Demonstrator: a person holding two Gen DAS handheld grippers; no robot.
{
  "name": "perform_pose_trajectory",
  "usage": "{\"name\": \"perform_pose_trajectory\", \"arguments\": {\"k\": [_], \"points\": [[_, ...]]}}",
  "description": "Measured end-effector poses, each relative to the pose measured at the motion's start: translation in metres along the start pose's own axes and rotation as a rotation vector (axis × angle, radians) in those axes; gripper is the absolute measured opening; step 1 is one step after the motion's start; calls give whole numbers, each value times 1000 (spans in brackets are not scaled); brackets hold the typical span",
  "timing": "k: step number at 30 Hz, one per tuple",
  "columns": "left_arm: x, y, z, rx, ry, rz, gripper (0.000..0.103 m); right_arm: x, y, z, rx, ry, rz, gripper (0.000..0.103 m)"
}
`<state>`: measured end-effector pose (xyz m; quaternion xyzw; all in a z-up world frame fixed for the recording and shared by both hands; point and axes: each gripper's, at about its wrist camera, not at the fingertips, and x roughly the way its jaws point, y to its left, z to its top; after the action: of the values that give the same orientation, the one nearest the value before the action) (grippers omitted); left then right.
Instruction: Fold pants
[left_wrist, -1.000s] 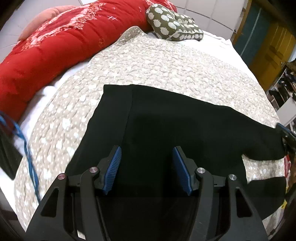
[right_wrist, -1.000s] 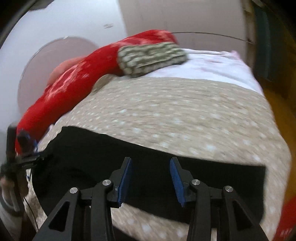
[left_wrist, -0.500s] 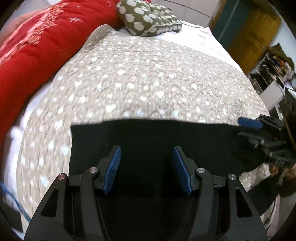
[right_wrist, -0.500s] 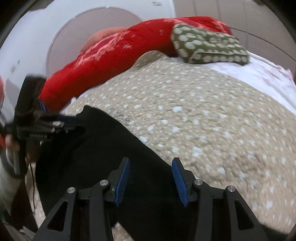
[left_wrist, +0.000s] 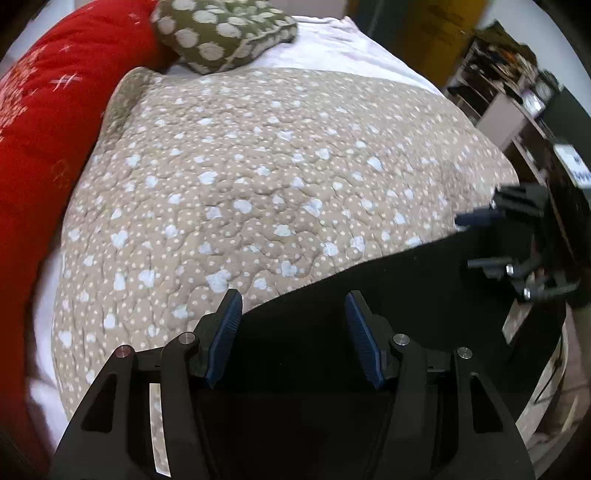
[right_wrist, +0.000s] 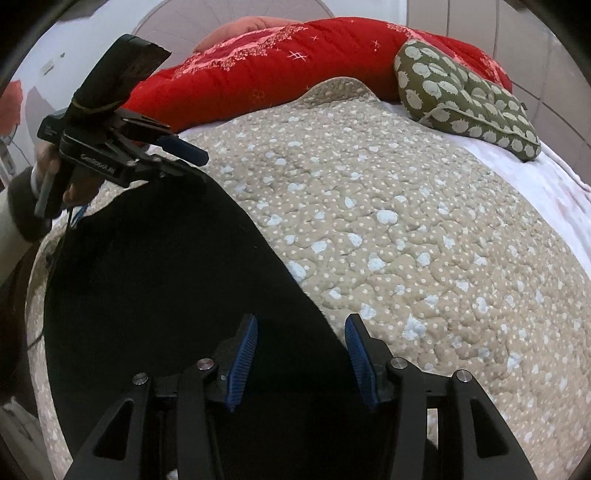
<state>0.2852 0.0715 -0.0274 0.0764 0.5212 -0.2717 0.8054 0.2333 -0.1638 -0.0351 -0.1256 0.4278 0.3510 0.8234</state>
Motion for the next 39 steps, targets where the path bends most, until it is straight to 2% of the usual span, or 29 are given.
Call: {"name": "perform_pose_trajectory", "arguments": {"k": [2, 6, 10, 11, 12, 14, 16, 17, 18, 23, 26, 28, 30, 32, 34, 37, 38, 39], "points": [[8, -4, -1, 48, 19, 22, 58, 3, -4, 1, -5, 14, -12, 48], [30, -5, -3, 86, 85, 69, 72, 14, -10, -1, 18, 50, 18, 50], [35, -7, -6, 106, 79, 86, 74, 20, -17, -1, 86, 51, 53, 49], [35, -7, -6, 99, 74, 91, 74, 19, -17, -1, 98, 45, 50, 37], [36, -8, -8, 90, 68, 100, 73, 17, -14, -2, 107, 32, 47, 18], [31, -16, -12, 87, 38, 130, 58, 12, 2, -2, 71, 19, 5, 11], [23, -24, -18, 88, 4, 167, 21, 2, 24, -4, 18, -5, -66, 8], [17, -27, -22, 80, -8, 198, 12, -7, 27, -4, 29, -26, -66, 8], [11, -30, -26, 67, -15, 208, 8, -18, 32, -5, 43, -55, -66, 7], [-55, -54, -65, 37, -152, 191, 8, -92, 73, -27, 68, -209, -53, 7], [-91, -72, -101, 13, -219, 170, 8, -122, 111, -48, 38, -254, -47, 7], [-106, -82, -128, 0, -239, 170, 8, -133, 134, -66, 47, -265, -8, 7], [-118, -86, -161, -41, -251, 148, 8, -134, 160, -88, 34, -258, 22, 7], [-121, -83, -182, -111, -244, 162, 8, -118, 180, -110, 45, -229, 41, 7], [-124, -82, -195, -153, -249, 180, 8, -92, 185, -125, 86, -192, 53, 7], [-131, -79, -208, -228, -251, 155, 9, -74, 192, -138, 133, -162, 36, 7], [-133, -80, -210, -239, -251, 158, 9, -75, 193, -136, 139, -160, 32, 9], [-134, -83, -211, -240, -253, 173, 9, -79, 192, -134, 145, -172, 37, 16]]}}
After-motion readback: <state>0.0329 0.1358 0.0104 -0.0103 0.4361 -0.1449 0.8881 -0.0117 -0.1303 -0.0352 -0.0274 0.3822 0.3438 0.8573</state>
